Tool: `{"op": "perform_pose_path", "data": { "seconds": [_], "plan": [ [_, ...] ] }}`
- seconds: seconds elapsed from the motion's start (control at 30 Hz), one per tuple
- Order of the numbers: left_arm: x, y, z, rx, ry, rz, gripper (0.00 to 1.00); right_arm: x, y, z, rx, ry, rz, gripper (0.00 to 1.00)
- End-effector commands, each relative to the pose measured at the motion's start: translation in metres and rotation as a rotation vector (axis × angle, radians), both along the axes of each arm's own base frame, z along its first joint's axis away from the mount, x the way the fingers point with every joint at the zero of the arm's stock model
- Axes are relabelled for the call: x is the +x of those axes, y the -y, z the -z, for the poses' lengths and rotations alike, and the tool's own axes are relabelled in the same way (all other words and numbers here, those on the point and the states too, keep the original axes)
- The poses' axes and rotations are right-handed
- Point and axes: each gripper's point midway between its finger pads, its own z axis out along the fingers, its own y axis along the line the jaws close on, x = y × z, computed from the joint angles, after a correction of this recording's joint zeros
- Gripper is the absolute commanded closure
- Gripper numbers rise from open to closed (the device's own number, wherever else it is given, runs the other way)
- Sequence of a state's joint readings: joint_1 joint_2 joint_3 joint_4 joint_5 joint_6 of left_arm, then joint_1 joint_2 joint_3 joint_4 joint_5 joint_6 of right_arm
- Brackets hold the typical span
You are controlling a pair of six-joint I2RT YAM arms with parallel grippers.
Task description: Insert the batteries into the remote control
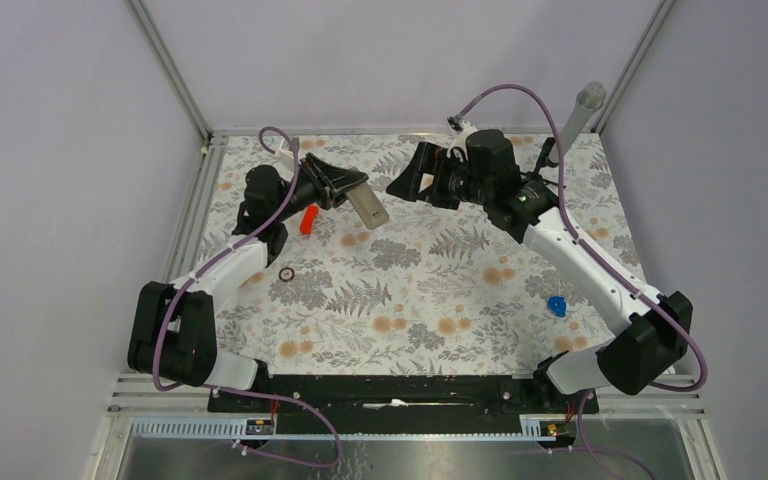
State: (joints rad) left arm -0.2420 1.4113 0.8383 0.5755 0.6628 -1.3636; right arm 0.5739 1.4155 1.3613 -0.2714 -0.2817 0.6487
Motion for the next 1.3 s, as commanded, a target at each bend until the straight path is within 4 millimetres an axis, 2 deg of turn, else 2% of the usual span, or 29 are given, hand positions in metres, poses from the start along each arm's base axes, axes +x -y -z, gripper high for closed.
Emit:
{"op": "perform_pose_path", "data": {
  "seconds": [0.0, 0.27, 0.53, 1.03, 1.13, 1.27],
  "plan": [
    [0.004, -0.002, -0.044, -0.052, 0.121, -0.01, 1.0, -0.008, -0.01, -0.012, 0.046, 0.027, -0.086, 0.0],
    [0.004, 0.0, -0.053, -0.105, 0.12, 0.008, 1.0, -0.018, -0.019, -0.004, 0.095, -0.018, -0.144, 0.02],
    [0.001, 0.0, -0.062, -0.136, 0.126, 0.019, 1.0, -0.02, -0.03, -0.003, 0.136, -0.046, -0.198, 0.14],
    [-0.006, -0.001, -0.064, -0.135, 0.152, 0.019, 1.0, -0.007, -0.041, 0.02, 0.125, -0.123, -0.191, 0.35],
    [-0.006, -0.001, -0.063, -0.127, 0.155, 0.02, 1.0, -0.007, -0.041, 0.022, 0.12, -0.13, -0.192, 0.35],
    [-0.004, -0.001, -0.052, -0.061, 0.169, 0.011, 1.0, -0.009, -0.038, 0.003, 0.131, -0.067, -0.196, 0.23]
  ]
}}
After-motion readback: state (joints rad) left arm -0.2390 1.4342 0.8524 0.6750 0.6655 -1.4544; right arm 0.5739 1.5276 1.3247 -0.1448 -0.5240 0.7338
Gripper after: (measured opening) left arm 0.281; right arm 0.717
